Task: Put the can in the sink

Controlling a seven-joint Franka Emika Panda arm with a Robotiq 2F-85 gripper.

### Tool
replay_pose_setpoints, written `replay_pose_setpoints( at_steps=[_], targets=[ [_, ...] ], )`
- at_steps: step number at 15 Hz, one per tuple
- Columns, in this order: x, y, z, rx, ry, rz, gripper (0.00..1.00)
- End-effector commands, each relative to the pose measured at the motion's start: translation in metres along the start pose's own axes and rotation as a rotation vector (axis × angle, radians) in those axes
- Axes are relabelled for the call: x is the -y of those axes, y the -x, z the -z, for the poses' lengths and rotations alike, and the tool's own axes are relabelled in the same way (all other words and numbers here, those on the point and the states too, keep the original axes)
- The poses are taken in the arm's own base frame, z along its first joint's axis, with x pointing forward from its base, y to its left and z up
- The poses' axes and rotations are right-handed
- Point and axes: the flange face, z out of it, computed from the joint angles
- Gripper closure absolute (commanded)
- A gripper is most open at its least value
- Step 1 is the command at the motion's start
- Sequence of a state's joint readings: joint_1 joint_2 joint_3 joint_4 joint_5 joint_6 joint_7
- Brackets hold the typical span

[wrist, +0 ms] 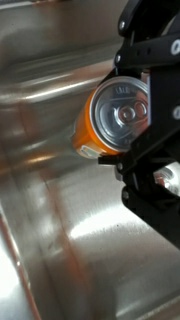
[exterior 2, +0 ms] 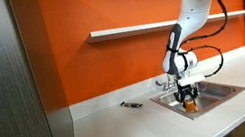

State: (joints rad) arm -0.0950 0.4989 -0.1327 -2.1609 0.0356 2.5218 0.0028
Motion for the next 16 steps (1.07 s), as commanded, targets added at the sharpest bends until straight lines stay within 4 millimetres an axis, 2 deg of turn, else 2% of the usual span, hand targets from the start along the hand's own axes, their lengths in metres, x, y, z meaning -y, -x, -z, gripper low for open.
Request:
replay_pose_setpoints(
  at_steps=[1,16],
  targets=[
    [0.003,-0.007,-0.001,-0.009,-0.023,-0.022,0.62],
    [0.006,-0.008,-0.016,0.014,-0.030,-0.025,0.62]
  ],
)
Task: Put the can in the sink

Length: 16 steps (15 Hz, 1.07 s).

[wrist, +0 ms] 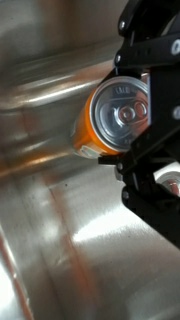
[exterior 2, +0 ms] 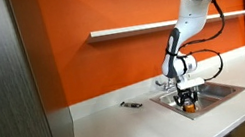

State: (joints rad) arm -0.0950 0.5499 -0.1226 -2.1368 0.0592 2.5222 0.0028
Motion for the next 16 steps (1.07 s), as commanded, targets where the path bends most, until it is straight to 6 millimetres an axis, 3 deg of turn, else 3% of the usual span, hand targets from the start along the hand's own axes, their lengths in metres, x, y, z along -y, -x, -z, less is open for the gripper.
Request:
replay_pose_setpoints(
  at_steps=[1,6,7,10,16],
  targets=[
    [0.000,-0.006,0.003,-0.012,-0.020,-0.016,0.62],
    [0.000,-0.006,0.003,-0.010,-0.015,-0.016,0.62],
    [0.000,-0.006,0.003,-0.010,-0.012,-0.017,0.13],
    [0.000,-0.006,0.004,-0.006,-0.009,-0.018,0.01],
    [-0.004,-0.009,0.017,-0.028,-0.007,-0.024,0.00]
  ],
)
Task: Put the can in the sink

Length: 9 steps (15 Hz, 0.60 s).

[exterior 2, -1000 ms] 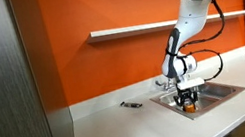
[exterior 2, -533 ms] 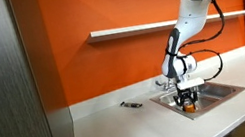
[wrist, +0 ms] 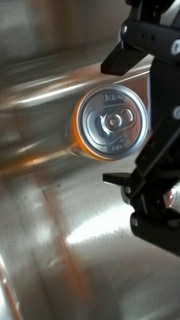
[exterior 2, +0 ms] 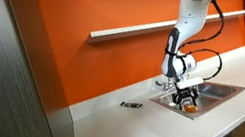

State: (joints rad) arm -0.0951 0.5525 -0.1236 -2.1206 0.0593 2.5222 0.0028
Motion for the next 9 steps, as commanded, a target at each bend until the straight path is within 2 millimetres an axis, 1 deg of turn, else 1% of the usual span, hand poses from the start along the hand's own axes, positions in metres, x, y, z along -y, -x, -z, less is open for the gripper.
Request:
replay_pose_setpoints(
  at_steps=[1,5,9],
  targets=[
    [-0.004,-0.004,0.014,-0.020,-0.005,-0.025,0.00],
    [-0.007,-0.008,0.026,-0.041,-0.003,-0.029,0.00],
    [-0.005,-0.008,0.044,-0.066,-0.005,-0.027,0.00]
  ],
)
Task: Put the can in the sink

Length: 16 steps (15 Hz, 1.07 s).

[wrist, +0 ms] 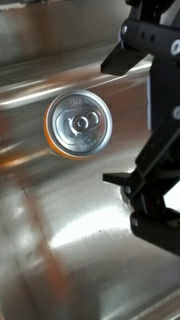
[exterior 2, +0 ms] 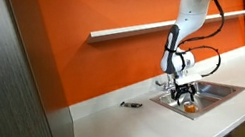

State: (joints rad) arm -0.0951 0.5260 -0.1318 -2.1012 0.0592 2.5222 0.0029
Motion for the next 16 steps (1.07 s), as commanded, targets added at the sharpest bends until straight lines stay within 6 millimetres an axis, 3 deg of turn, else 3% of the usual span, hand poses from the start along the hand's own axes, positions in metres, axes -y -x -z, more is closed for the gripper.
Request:
replay_pose_setpoints(
  at_steps=[1,8,16],
  targets=[
    [-0.001,0.001,0.026,-0.027,-0.003,-0.020,0.00],
    [-0.001,0.002,0.064,-0.072,-0.008,-0.006,0.00],
    [0.008,0.026,0.089,-0.063,0.005,0.151,0.00]
  ],
)
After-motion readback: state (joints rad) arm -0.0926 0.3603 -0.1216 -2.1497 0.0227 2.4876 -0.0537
